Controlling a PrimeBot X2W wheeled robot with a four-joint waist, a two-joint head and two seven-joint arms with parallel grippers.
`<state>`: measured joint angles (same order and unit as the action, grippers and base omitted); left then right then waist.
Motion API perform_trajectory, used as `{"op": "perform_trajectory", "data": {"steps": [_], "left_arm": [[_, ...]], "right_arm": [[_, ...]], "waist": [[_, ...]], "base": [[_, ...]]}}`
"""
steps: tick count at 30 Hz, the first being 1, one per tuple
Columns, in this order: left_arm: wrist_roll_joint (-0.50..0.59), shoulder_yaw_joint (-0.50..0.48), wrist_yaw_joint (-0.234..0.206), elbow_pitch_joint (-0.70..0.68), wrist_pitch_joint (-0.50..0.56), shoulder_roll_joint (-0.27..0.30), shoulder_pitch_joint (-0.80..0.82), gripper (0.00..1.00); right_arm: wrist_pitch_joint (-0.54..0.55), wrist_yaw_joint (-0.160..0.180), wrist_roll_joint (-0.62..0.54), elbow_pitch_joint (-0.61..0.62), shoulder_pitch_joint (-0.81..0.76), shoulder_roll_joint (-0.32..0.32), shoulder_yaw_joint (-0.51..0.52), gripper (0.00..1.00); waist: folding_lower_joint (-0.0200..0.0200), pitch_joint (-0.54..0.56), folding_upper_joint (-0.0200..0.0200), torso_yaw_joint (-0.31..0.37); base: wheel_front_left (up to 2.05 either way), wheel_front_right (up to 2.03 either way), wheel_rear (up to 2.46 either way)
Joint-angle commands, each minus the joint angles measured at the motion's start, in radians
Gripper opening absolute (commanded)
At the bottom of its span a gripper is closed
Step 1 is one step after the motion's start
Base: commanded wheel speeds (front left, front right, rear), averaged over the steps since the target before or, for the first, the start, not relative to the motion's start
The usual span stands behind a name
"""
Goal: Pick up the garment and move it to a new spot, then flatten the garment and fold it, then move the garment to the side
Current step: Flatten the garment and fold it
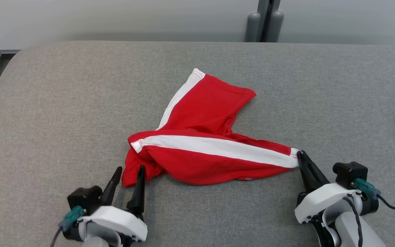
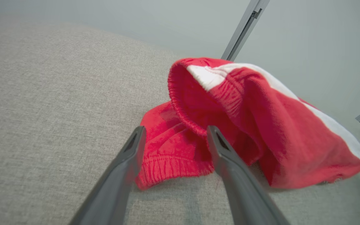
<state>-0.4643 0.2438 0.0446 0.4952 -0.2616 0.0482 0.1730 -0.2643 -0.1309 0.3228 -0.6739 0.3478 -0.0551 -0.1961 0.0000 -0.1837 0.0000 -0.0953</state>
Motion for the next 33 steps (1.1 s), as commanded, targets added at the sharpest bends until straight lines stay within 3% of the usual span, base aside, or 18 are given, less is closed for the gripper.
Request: {"op": "perform_trajectory", "data": {"steps": [1,13,33], "left_arm": [[-0.021,-0.007,0.011,-0.003,-0.005,0.005,0.028,1.00],[-0.222,0.022,0.078,-0.035,-0.005,0.005,0.080,1.00],[-0.521,0.085,0.088,0.000,-0.002,0.005,0.125,1.00]], "right_arm": [[0.000,0.000,-0.007,0.003,-0.009,-0.002,0.006,0.00],[0.000,0.000,-0.007,0.004,-0.026,0.002,-0.008,0.00],[0.000,0.000,-0.009,0.006,-0.027,0.001,-0.033,0.00]], "waist": [[0.0000,0.000,0.0000,0.004],[0.0000,0.011,0.0000,0.020],[0.0000,0.011,0.0000,0.024]], "base": [[0.00,0.00,0.00],[0.00,0.00,0.00],[0.00,0.00,0.00]]}}
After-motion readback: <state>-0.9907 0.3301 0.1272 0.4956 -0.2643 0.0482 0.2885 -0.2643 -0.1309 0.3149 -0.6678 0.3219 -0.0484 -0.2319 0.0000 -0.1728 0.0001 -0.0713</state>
